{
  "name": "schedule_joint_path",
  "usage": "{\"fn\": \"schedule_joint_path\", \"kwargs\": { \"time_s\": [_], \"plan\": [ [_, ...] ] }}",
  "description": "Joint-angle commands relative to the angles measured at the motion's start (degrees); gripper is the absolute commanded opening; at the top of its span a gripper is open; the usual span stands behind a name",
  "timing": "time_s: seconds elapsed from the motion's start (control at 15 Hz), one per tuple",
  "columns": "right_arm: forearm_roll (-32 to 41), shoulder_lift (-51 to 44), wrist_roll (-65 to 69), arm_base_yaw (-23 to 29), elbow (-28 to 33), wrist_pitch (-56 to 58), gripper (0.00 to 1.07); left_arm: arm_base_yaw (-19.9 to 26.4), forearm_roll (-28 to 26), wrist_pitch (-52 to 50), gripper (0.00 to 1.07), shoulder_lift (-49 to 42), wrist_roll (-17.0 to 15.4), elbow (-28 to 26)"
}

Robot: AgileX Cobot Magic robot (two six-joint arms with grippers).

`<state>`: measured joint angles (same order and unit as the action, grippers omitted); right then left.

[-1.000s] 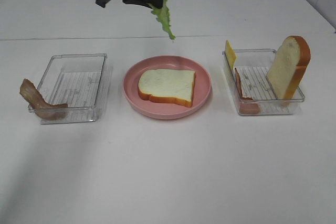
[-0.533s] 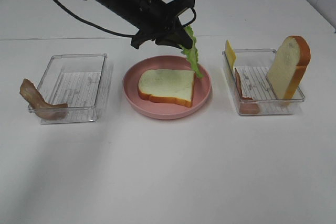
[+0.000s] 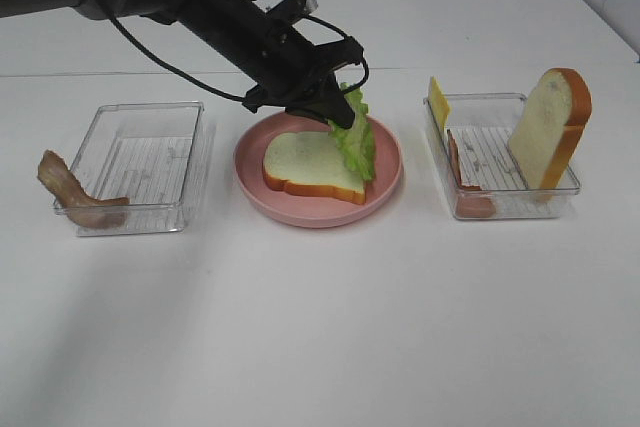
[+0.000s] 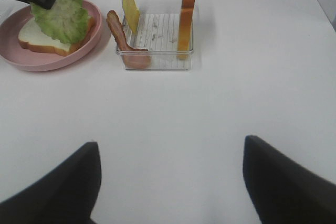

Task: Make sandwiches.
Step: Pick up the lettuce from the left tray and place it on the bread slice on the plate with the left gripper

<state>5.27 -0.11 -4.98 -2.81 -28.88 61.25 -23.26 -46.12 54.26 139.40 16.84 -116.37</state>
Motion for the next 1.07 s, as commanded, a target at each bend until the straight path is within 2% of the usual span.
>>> {"fn": "schedule_joint_path", "kwargs": {
  "time_s": [0.07,0.2,0.33,0.47,0.53,0.67,0.73,0.8,0.93,1.07],
  "plan": [
    [0.4,-0.9,-0.5,-0.5,0.1,-0.5,0.73,0.2,5.1,0.2,0.00,-0.1,0.2,-0.1],
    [0.4,-0.9,-0.5,-0.5,0.1,-0.5,0.73,0.2,8.7,-0.6,0.00,-0.1,-0.2,-0.1],
    [0.4,-0.9,-0.5,-0.5,0.1,-0.5,0.73,0.2,11.3,-2.3,0.00,-0.1,-4.5,-0.1],
    [0.4,-0.9,-0.5,-0.5,0.1,-0.5,0.73,0.2,12.7,-2.4,0.03,-0.1,-7.0,-0.1],
    [0.4,-0.9,-0.5,-0.5,0.1,-0.5,0.73,0.2,13.3,-1.7,0.18,-0.1,-8.3,-0.1],
    [0.4,-0.9,-0.5,-0.5,0.1,-0.5,0.73,0.2,13.4,-0.9,0.52,-0.2,-8.6,-0.1],
    [0.4,-0.9,-0.5,-0.5,0.1,-0.5,0.73,0.2,13.5,-0.9,0.66,-0.5,-8.6,-0.2],
    [0.4,-0.9,-0.5,-0.5,0.1,-0.5,0.73,0.2,14.0,-0.9,0.75,-1.1,-8.6,-0.2],
    [0.4,-0.9,-0.5,-0.5,0.1,-0.5,0.73,0.2,17.1,-1.0,0.77,-2.9,-9.1,-0.2],
    [0.4,-0.9,-0.5,-0.5,0.1,-0.5,0.73,0.2,22.6,-0.2,0.77,-5.3,-13.0,-0.2]
  ]
}}
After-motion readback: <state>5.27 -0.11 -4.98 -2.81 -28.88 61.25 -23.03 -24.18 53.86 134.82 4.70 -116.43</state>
